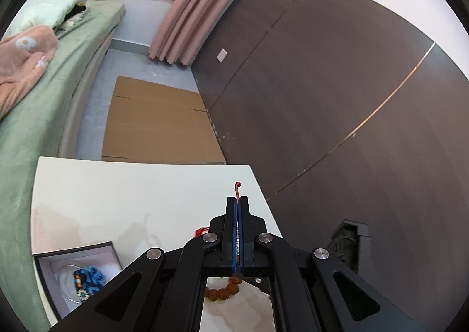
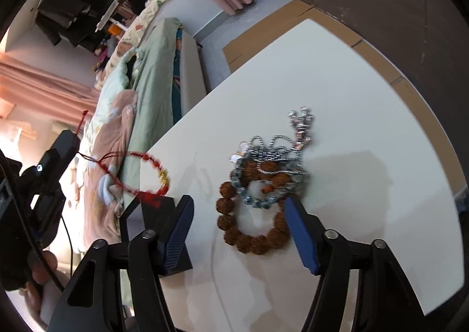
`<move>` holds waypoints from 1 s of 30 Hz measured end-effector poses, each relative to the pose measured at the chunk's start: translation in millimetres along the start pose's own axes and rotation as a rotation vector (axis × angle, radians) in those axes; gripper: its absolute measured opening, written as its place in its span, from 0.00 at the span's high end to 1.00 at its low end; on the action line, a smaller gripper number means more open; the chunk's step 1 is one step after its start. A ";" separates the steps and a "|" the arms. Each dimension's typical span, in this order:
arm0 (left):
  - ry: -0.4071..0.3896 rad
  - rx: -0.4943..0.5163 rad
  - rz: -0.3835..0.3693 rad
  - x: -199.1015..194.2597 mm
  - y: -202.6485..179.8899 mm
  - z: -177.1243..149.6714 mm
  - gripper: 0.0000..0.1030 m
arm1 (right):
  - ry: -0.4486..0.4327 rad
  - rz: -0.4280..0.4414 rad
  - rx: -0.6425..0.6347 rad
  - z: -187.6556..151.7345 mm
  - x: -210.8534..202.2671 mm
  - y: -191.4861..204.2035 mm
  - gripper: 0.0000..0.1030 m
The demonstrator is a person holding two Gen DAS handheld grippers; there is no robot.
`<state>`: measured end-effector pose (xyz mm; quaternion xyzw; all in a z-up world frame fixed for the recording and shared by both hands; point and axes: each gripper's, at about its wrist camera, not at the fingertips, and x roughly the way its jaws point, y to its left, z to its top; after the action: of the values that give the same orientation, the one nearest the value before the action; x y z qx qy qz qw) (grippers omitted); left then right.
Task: Organize jewelry
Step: 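Carry the red string bracelet toward the box while the right gripper grasps the silver chain bracelet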
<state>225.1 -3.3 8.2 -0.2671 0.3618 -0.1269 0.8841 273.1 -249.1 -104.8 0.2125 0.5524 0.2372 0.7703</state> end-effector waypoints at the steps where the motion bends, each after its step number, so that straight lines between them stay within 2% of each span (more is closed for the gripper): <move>1: -0.002 -0.006 0.001 -1.9 2.6 0.0 1.00 | 0.004 -0.001 -0.003 0.4 4.1 0.6 0.45; 5: -0.009 -0.039 0.005 -10.9 16.3 -1.5 1.00 | 0.021 -0.008 -0.014 3.3 19.4 2.7 0.56; 18: -0.034 -0.057 -0.002 -26.3 22.3 -1.6 1.00 | 0.000 -0.098 -0.083 12.7 31.9 15.4 0.64; 21: -0.032 -0.057 -0.002 -26.9 23.3 -3.7 1.00 | -0.004 -0.132 -0.097 14.9 33.1 15.4 0.70; 23: -0.031 -0.057 -0.001 -27.1 24.4 -3.5 1.00 | -0.007 -0.149 -0.101 16.7 34.2 14.3 0.81; 29: -0.028 -0.063 0.004 -26.3 26.3 -2.0 1.00 | -0.011 -0.157 -0.122 16.3 31.8 14.6 0.84; 30: -0.028 -0.064 0.005 -26.7 26.7 -1.9 1.00 | -0.009 -0.149 -0.117 16.9 30.2 13.1 0.89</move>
<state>205.8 29.1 7.2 -0.2962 0.3538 -0.1094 0.8804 295.9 -221.7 -114.7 0.1264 0.5483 0.2104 0.7995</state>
